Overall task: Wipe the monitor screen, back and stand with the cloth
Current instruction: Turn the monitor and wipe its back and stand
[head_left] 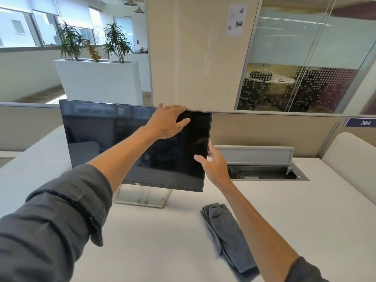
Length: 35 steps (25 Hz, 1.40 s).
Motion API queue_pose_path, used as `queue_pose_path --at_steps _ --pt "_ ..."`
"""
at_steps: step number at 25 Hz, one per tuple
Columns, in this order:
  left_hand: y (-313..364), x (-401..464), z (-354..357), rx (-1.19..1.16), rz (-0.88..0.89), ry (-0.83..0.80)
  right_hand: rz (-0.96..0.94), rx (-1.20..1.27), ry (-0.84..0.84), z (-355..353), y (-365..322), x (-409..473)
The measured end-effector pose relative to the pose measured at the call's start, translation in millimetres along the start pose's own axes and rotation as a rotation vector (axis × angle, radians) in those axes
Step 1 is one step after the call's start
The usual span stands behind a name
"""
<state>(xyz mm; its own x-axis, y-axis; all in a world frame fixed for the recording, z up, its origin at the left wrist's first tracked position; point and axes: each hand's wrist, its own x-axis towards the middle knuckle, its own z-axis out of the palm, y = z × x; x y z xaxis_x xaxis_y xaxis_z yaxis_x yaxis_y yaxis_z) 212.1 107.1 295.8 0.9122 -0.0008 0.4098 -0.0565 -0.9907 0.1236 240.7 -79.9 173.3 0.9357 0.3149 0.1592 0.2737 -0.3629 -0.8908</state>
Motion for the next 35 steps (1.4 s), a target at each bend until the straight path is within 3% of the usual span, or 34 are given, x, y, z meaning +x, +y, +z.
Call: queue_pose_path --at_steps 7,16,23,35 --pt "11 -29 -14 -0.077 0.083 0.076 -0.117 -0.045 0.112 2 0 -67" --pt "44 -69 -39 -0.208 -0.021 0.230 -0.254 0.172 0.383 4 -3 -134" --pt "54 -101 -63 -0.319 -0.182 0.158 -0.274 0.283 0.275 9 -13 -176" --pt "61 -160 -115 -0.236 -0.191 -0.073 -0.374 0.278 0.118 45 -44 -243"
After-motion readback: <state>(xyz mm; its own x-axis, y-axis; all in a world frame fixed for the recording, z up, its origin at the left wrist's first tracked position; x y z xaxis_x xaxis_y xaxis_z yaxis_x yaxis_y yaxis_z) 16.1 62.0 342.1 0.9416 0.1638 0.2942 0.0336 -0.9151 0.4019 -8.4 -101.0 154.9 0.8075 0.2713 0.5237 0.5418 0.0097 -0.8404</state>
